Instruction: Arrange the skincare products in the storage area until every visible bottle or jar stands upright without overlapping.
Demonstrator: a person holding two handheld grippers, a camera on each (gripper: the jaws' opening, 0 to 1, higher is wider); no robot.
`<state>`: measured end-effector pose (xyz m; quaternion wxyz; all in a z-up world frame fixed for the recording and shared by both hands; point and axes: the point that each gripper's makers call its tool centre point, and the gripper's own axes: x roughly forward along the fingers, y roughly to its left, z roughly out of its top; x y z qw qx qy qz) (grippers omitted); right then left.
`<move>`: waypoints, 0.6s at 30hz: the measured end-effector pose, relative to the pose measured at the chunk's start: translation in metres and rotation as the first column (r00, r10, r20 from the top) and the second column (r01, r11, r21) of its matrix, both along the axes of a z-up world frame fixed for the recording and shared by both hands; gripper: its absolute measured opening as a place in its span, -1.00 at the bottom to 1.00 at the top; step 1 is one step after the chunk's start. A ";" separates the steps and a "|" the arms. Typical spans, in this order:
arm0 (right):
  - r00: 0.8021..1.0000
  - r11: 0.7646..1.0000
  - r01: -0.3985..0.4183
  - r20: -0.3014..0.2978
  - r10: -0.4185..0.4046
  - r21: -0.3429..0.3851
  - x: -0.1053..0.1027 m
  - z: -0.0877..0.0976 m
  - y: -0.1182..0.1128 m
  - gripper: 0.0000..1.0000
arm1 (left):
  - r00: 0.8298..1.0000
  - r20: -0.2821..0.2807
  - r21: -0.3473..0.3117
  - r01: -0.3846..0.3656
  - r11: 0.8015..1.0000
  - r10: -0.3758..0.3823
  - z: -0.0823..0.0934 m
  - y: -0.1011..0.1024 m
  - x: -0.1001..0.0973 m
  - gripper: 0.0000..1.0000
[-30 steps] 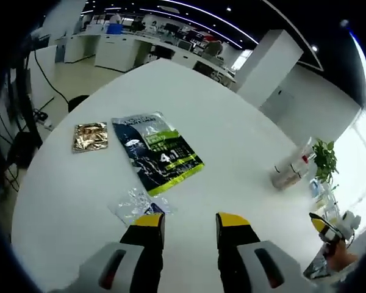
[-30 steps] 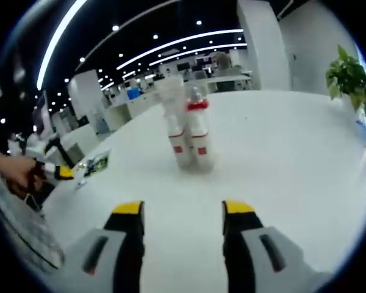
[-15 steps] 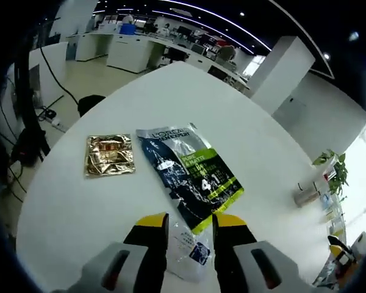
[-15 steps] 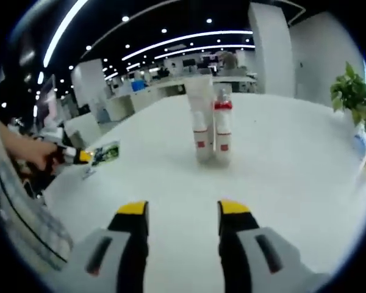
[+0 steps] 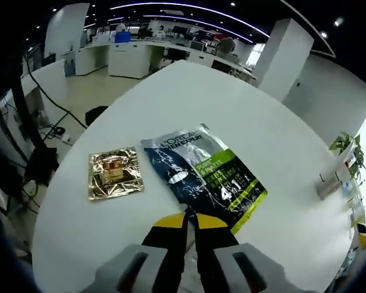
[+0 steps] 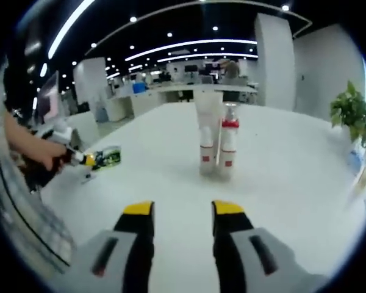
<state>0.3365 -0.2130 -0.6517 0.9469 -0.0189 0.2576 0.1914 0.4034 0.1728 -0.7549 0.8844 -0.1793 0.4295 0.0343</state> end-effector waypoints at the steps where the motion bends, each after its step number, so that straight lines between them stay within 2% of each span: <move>1: 1.000 1.000 -0.004 0.001 0.004 -0.009 -0.001 -0.001 -0.001 -0.38 | 1.000 -0.003 0.022 0.011 1.000 -0.011 0.000 0.000 0.000 -0.90; 5: 1.000 1.000 0.004 -0.013 -0.004 0.003 -0.005 -0.005 -0.004 -0.39 | 0.999 -0.017 0.086 0.046 0.995 -0.045 0.000 -0.001 0.001 -0.92; 7: 1.000 1.000 0.003 -0.013 -0.003 0.007 -0.006 -0.004 -0.004 -0.39 | 0.999 -0.018 0.073 0.037 0.997 -0.036 0.000 0.001 0.001 -0.97; 8: 1.000 1.000 0.002 -0.010 -0.002 0.008 -0.006 -0.003 -0.004 -0.39 | 1.000 -0.016 0.013 0.001 1.000 -0.001 0.000 -0.002 0.003 -0.99; 9: 1.000 1.000 0.000 -0.009 0.000 0.008 -0.006 -0.003 -0.004 -0.38 | 1.000 -0.023 -0.008 -0.021 1.000 0.021 0.000 -0.001 0.003 -1.00; 14: 1.000 1.000 0.002 -0.009 -0.002 0.012 -0.004 -0.004 -0.005 -0.38 | 1.000 0.019 -0.067 0.013 0.998 -0.011 0.008 -0.007 0.009 -1.00; 16: 1.000 1.000 0.009 -0.010 -0.009 0.024 -0.002 -0.003 -0.004 -0.38 | 0.997 0.072 -0.153 0.018 0.988 -0.007 0.020 -0.017 0.015 -1.00; 18: 1.000 0.999 0.012 -0.012 -0.011 0.040 -0.002 -0.003 -0.002 -0.38 | 0.995 0.099 -0.204 0.020 0.979 0.001 0.028 -0.023 0.017 -1.00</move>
